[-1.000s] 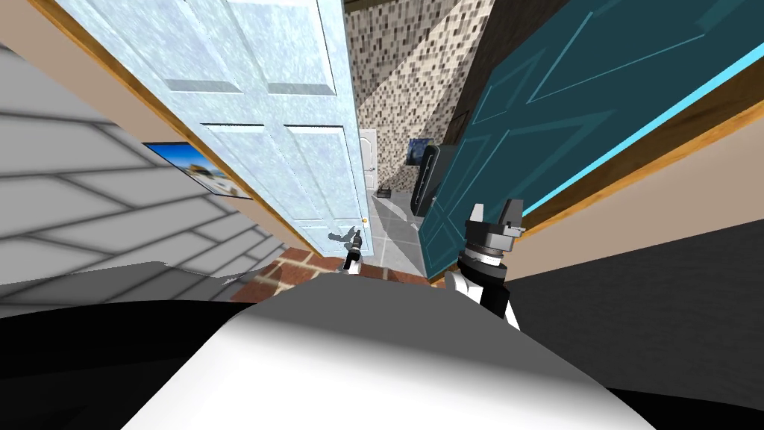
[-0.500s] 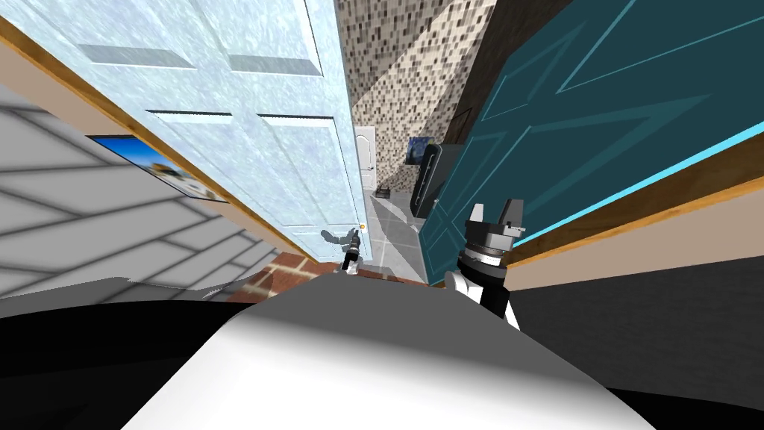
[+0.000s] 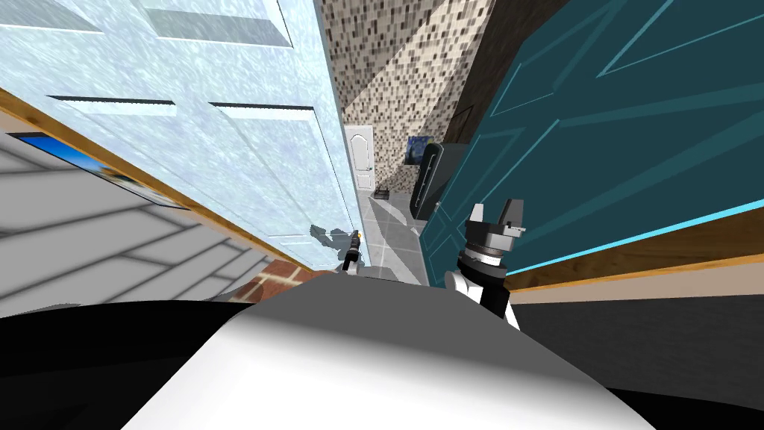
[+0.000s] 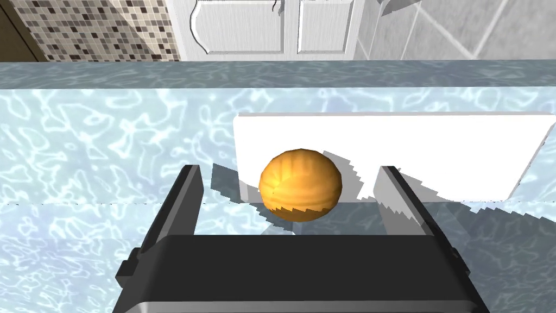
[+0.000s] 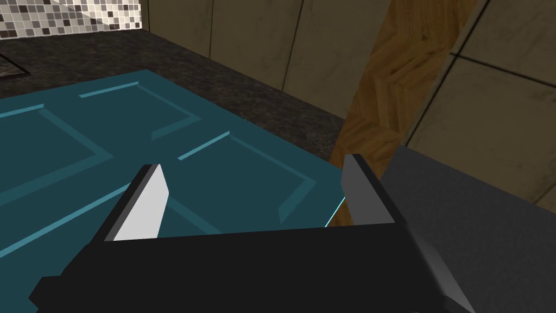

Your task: Push the door open

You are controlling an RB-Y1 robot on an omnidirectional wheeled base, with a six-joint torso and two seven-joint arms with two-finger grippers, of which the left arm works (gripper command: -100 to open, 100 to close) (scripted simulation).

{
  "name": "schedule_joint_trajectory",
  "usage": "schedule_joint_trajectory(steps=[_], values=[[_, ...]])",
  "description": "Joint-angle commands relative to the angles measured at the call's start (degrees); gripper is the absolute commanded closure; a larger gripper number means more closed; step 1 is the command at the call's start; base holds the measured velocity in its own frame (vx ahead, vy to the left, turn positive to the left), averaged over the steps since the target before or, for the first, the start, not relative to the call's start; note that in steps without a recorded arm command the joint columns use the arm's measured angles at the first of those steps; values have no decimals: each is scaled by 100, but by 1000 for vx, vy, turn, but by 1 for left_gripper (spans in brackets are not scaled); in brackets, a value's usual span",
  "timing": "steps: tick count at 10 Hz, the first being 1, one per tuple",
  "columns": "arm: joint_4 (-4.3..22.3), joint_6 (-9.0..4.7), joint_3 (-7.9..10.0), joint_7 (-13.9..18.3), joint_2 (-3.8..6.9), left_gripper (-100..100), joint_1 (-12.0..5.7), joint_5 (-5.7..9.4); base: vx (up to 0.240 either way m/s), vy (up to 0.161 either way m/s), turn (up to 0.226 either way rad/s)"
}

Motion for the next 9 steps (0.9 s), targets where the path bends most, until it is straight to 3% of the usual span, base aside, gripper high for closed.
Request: schedule_joint_trajectory(steps=[1, 2, 7, 9], values=[[0, 0, 0, 0, 0, -100, 0, 0, 81, -2, 14], [0, 0, 0, 0, 0, 100, 0, 0, -18, -1, -11], [0, 0, 0, 0, 0, 100, 0, 0, -13, 0, -3], [-81, 17, 175, -123, 80, 100, 72, 154, 129, -12, -67]])
